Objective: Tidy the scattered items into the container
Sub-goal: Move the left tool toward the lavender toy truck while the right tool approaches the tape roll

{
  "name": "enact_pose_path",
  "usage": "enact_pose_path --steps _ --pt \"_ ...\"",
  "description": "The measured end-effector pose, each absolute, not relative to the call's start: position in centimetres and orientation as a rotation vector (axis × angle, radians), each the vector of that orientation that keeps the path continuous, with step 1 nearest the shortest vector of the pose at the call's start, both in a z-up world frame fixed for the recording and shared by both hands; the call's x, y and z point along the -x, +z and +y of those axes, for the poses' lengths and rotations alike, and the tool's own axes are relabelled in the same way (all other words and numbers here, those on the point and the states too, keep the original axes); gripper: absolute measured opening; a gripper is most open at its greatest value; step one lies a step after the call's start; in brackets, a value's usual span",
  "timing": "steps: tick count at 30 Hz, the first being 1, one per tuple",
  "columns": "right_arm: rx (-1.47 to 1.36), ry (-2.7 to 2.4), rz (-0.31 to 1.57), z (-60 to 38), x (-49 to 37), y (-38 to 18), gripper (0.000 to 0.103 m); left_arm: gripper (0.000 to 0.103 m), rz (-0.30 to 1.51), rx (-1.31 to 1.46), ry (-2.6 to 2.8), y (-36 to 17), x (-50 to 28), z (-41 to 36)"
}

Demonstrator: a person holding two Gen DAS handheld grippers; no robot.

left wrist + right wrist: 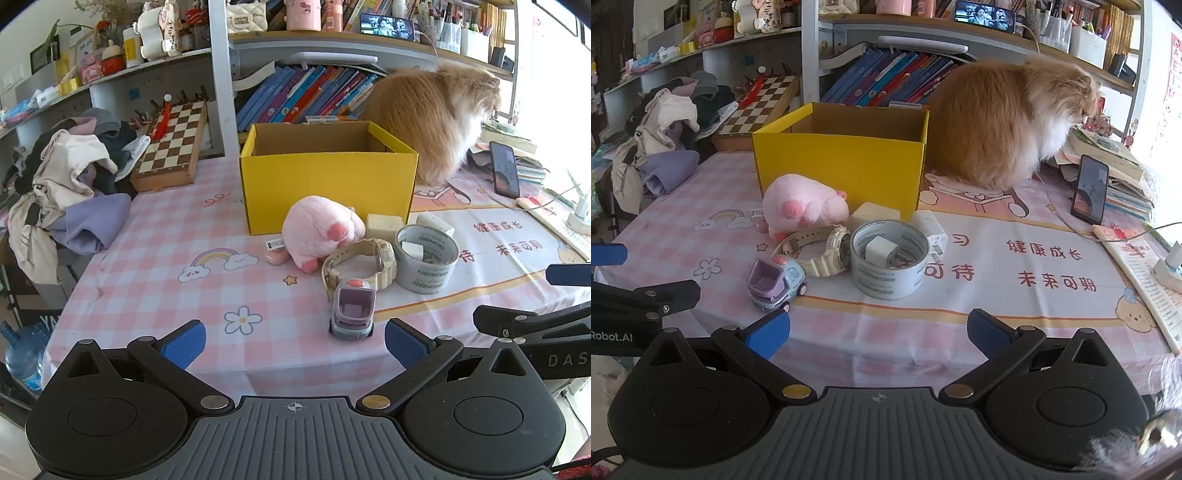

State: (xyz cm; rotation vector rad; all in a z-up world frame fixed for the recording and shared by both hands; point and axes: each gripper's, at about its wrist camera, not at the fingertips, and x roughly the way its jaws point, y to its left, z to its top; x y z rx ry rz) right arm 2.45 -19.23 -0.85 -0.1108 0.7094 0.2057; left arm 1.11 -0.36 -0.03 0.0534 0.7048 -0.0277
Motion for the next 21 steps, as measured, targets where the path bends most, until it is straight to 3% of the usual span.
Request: enact_pose_path --steps 21 --pt "0.124 0.229 0.714 -18.94 -2.38 -0.91 0.103 0.103 0.68 -0.073 -0.042 0.24 -0.64 -0.67"
